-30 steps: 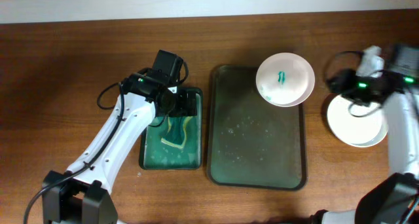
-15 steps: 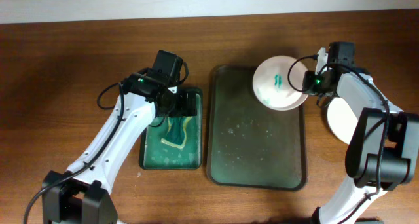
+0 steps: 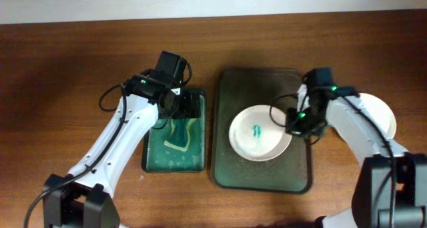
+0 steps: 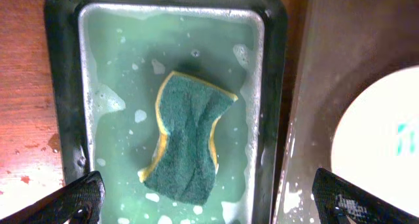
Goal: Clean dirty plates on tray and stack at the side
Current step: 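Grasp the top pinkish plate with the right gripper and slide it to tray center, then grasp the sponge in the water tray with the left gripper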
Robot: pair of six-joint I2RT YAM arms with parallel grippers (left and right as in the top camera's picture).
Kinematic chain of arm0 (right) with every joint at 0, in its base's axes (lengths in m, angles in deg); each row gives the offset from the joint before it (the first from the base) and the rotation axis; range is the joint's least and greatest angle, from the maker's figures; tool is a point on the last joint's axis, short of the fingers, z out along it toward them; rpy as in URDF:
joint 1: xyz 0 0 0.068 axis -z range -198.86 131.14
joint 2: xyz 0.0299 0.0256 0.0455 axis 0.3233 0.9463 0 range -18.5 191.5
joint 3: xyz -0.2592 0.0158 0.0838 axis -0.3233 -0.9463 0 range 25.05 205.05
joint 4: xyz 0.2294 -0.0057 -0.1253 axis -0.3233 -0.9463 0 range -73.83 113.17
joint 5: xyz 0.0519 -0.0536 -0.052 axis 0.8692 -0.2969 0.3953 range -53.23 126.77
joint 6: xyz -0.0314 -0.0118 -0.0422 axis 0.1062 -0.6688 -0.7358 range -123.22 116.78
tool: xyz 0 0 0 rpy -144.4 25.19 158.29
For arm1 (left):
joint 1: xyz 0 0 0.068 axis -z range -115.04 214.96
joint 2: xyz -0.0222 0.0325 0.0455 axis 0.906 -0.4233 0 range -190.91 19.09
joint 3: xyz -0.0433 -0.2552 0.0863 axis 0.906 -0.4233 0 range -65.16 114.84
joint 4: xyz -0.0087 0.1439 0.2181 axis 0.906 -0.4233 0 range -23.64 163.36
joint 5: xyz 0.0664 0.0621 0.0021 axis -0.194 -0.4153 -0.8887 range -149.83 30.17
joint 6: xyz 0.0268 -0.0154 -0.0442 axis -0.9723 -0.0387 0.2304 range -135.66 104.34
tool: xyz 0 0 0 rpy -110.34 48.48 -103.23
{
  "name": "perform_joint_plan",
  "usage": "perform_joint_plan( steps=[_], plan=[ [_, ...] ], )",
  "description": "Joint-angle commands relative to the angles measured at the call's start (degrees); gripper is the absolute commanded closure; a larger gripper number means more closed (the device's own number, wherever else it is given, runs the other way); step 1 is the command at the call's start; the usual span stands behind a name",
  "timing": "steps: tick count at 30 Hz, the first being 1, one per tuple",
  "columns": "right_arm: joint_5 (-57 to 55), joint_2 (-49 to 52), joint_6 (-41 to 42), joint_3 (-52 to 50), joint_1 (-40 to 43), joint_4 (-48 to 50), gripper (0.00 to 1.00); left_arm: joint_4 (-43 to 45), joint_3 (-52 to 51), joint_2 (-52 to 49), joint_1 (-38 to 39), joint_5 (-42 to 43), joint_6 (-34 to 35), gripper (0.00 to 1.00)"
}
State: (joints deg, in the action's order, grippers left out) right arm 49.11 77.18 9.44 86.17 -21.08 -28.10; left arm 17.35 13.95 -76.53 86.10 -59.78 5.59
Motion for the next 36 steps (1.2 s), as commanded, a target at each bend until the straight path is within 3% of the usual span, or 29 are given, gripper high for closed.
perform_joint_plan(
  steps=[1, 3, 5, 10, 12, 13, 16, 20, 25, 26, 27, 29, 33, 36],
  plan=[
    [-2.23, -0.07, 2.60, -2.95, -2.67, 3.23, 0.95, 0.46, 0.61, 0.48, -0.20, 0.24, -0.07, 0.01],
    [-2.67, -0.79, 0.31, -2.54, -2.67, 2.19, 0.76, 0.85, 0.59, 0.48, -0.22, 0.09, -0.09, 0.00],
    [-2.67, -2.99, -2.01, -0.79, -2.64, -0.44, 0.65, 0.72, 0.48, 0.33, -0.15, 0.02, -0.11, 0.00],
    [-2.43, -13.20, -3.43, 0.72, -2.64, -2.14, 0.62, 4.81, -4.63, -2.78, -0.33, -4.37, -0.28, 0.05],
    [-2.43, -15.78, -3.41, 0.72, -2.64, -2.43, 0.62, 7.63, -6.08, -6.29, -0.33, -4.35, -0.28, 0.24],
    [-2.43, -16.06, -3.41, 0.70, -2.64, -2.58, 0.61, 11.26, -6.12, -11.10, -0.33, -4.28, -0.52, 0.50],
    [-2.40, -15.87, -3.39, 0.70, -2.64, -2.56, 0.61, 14.97, -6.12, -16.55, 0.07, 1.33, -6.10, 0.64],
    [-1.99, -15.87, -3.39, 0.70, -2.64, -2.80, 0.61, 16.31, -6.12, -22.25, 0.42, 1.86, -7.08, 1.00],
    [-1.99, -15.87, -3.39, 0.70, -2.64, -2.89, 0.61, 10.64, -0.61, -21.05, 0.04, 1.29, -7.26, 1.00],
    [-2.01, -15.87, -3.39, 0.70, -2.64, -2.97, 0.61, 7.34, 1.57, -20.33, 0.04, 1.29, -7.26, 0.89],
    [-2.01, -15.87, -3.41, 0.70, -2.64, -2.97, 0.61, 3.04, 4.13, -19.39, 0.07, 1.29, -7.26, 0.69],
    [-2.03, -15.87, -3.41, 0.70, -2.64, -2.95, 0.61, -1.68, 6.64, -18.25, 0.04, 1.29, -7.26, 0.54],
    [-2.03, -15.87, -3.41, 0.70, -2.64, -2.97, 0.61, -9.88, 7.19, -17.18, 0.07, 1.70, -7.26, 0.52],
    [-2.03, -15.87, -3.41, 0.70, -2.64, -2.97, 0.61, -7.93, 2.56, -17.20, 0.07, 1.73, -7.23, 0.61]
  ],
)
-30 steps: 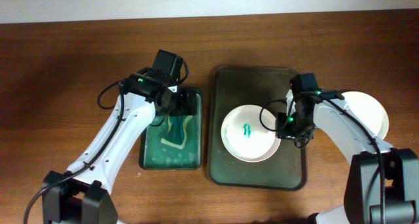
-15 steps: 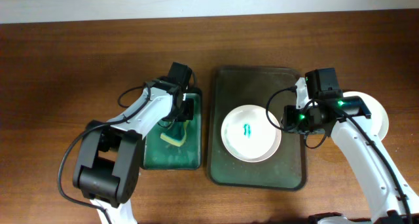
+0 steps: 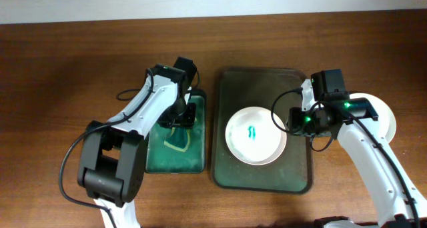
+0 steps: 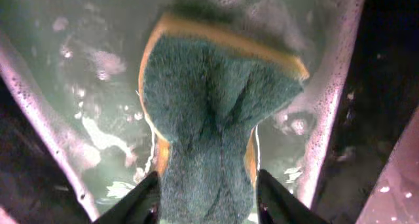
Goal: Clean dirty plates on tray and stack at the side
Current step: 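Grasp the sponge in the water tray with the left gripper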
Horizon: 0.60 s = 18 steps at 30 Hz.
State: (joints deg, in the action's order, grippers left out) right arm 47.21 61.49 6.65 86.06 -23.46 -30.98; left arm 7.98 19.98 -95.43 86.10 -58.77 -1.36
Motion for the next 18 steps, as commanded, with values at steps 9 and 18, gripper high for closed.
perform_joint_plan(
  steps=[9, 18],
  plan=[
    [-1.60, -0.17, -0.04, 0.81, -0.24, -0.48, 0.61, 14.05, -12.00, 3.54, -0.22, 0.90, -0.26, 1.00],
    [-6.29, 1.79, 4.94, 0.57, -0.15, -2.54, 0.61, 15.39, -12.07, 4.46, -0.59, -4.90, 3.74, 1.00]
  ],
)
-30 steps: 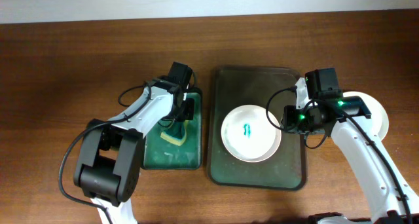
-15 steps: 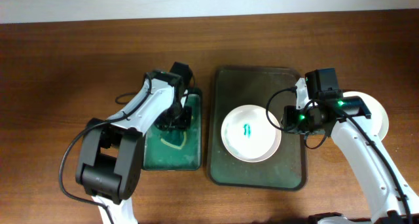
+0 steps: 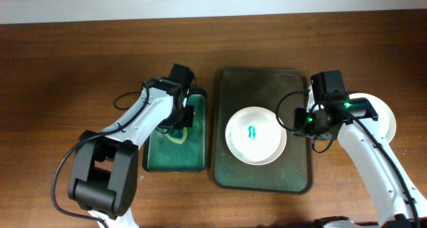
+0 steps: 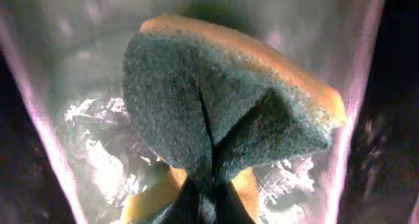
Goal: Clean dirty plates on tray and stack at the side
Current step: 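Grasp the sponge in the water tray with the left gripper, then scrub the held plate with the sponge in the left gripper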
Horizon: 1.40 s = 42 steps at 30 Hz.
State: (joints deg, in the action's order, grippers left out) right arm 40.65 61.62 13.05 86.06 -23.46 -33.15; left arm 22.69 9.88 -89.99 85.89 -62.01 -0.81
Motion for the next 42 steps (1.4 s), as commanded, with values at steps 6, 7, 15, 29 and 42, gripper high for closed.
perform_joint_plan(
  steps=[6, 7, 15, 29, 42],
  plan=[
    [8.46, 9.44, -8.59, 0.37, -0.20, 3.32, 0.62, -9.53, 9.14, 2.27, -0.44, 2.47, 2.75, 1.00],
    [8.76, 10.97, -8.57, 0.37, -0.20, 4.50, 0.63, -11.43, 12.09, 3.19, -0.35, 2.62, 2.21, 1.00],
    [10.71, 24.55, -8.52, 0.37, 0.42, 9.49, 0.70, -2.60, 17.57, 3.72, 4.55, 15.32, 2.21, 1.00],
    [10.93, 26.71, -8.28, 0.28, 0.92, 9.38, 0.96, 5.33, 17.57, -15.78, 20.39, 24.00, 13.46, 1.00],
    [10.88, 26.71, -8.28, 0.28, 0.92, 8.85, 0.96, -8.22, 23.41, -19.37, 19.78, -14.16, 13.84, 1.00]
  ],
)
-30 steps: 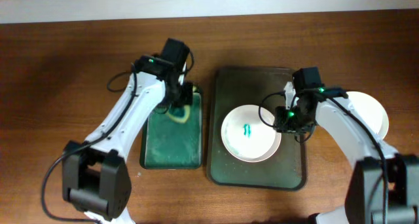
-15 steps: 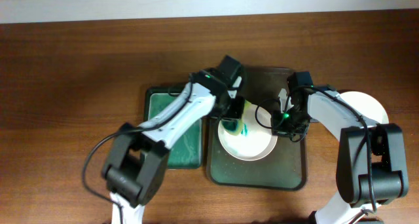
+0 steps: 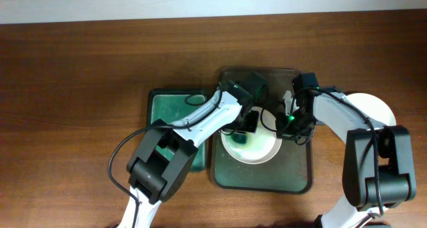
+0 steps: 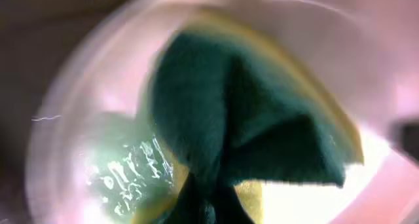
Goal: Clean dirty plates on tray and stack at the side
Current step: 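Scrub the held plate with the sponge in the left gripper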
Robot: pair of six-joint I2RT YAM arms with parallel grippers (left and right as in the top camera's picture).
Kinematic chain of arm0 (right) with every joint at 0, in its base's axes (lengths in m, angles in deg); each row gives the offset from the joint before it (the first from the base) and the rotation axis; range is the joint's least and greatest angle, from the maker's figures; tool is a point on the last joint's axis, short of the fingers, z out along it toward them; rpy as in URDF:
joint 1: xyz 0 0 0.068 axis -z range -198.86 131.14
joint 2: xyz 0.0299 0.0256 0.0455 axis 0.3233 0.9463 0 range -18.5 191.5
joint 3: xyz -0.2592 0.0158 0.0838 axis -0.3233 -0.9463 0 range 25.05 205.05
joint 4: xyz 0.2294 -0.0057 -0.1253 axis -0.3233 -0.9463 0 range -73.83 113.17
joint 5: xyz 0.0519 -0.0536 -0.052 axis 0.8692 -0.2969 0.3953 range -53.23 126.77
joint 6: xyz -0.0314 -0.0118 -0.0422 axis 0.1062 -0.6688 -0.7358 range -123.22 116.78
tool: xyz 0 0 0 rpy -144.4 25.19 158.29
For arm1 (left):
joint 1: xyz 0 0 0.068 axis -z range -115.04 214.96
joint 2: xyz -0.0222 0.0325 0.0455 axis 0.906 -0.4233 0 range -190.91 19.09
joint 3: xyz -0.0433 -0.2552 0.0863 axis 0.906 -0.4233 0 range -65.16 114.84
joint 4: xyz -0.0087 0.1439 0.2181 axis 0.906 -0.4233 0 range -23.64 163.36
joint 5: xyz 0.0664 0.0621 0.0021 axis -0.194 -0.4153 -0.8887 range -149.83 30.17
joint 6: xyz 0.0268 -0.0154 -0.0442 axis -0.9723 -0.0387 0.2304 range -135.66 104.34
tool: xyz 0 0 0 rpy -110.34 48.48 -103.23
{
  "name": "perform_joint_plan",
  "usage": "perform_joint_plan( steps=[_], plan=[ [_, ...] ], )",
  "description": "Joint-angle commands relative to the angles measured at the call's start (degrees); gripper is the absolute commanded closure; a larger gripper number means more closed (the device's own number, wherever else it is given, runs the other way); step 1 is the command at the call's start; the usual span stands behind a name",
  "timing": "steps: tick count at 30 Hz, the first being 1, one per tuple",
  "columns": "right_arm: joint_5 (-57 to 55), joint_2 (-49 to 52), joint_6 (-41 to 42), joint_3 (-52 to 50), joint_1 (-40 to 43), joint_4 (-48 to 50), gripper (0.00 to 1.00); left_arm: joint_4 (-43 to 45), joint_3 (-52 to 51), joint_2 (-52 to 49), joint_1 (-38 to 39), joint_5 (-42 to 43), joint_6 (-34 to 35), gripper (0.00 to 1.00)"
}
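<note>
A white plate [image 3: 265,148] lies on the dark tray [image 3: 293,178]. My left gripper [image 3: 247,127] is over the plate and shut on a green and yellow sponge [image 4: 249,119], which is pressed onto the plate's wet surface [image 4: 85,119]. Green soapy water [image 4: 124,171] is smeared beside the sponge. The left wrist view is blurred. My right gripper [image 3: 287,121] sits at the plate's upper right rim and appears shut on it. The plate's blue-green stain is hidden under the sponge and arm.
A green basin of soapy water [image 3: 167,108] stands left of the tray. Another white plate [image 3: 375,108] lies on the table right of the tray, partly under my right arm. The wooden table [image 3: 80,88] stretches out to the left.
My left gripper has moved right with the sponge, from the green basin to the plate on the tray. The sponge now rests on the plate. My right gripper and the plate have shifted slightly left.
At first my left gripper hung open above the sponge in the basin, while my right gripper was at the plate's right rim. Then its fingers straddled the sponge, then pinched it in the water. Now the sponge is out of the basin and on the plate.
</note>
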State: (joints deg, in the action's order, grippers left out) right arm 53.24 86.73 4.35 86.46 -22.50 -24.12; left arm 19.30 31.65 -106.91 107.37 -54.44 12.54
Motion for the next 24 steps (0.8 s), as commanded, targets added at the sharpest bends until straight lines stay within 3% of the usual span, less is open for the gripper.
perform_joint_plan(
  steps=[1, 3, 6, 8, 11, 20, 22, 24],
  plan=[
    [-1.70, 1.60, 0.42, -0.11, -0.04, -0.20, 0.96, -6.27, 1.73, -2.47, -1.73, -25.57, 0.48, 1.00],
    [-1.70, 1.60, 0.42, -0.11, -0.04, -0.20, 0.96, -5.95, 1.70, -2.82, -1.75, -25.38, 0.48, 1.00],
    [-1.70, 1.60, 0.42, -0.11, -0.04, -0.17, 0.96, -3.45, 1.70, -3.50, -1.60, -14.43, 0.42, 1.00],
    [-1.70, 1.60, 0.42, -0.11, -0.04, -0.20, 0.96, 1.51, 1.70, -3.65, -1.60, 9.05, -4.76, 1.00],
    [-1.68, 1.60, 0.42, -0.11, -0.04, -0.17, 0.96, 6.36, 1.70, -3.67, -0.48, 25.90, -7.52, 1.00],
    [-1.68, 1.60, 0.42, -0.11, -0.04, -0.42, 0.96, 4.61, 1.70, -5.35, 1.31, 26.01, -8.55, 1.00],
    [-1.68, 1.60, 0.42, -0.11, -0.04, -0.46, 0.96, 1.57, 1.84, -5.31, -0.17, 22.40, -6.40, 1.00],
    [-1.68, 1.60, 0.42, -0.11, -0.04, -0.44, 0.96, -4.66, 3.32, -5.20, -2.08, 12.26, -6.38, 1.00]
  ],
)
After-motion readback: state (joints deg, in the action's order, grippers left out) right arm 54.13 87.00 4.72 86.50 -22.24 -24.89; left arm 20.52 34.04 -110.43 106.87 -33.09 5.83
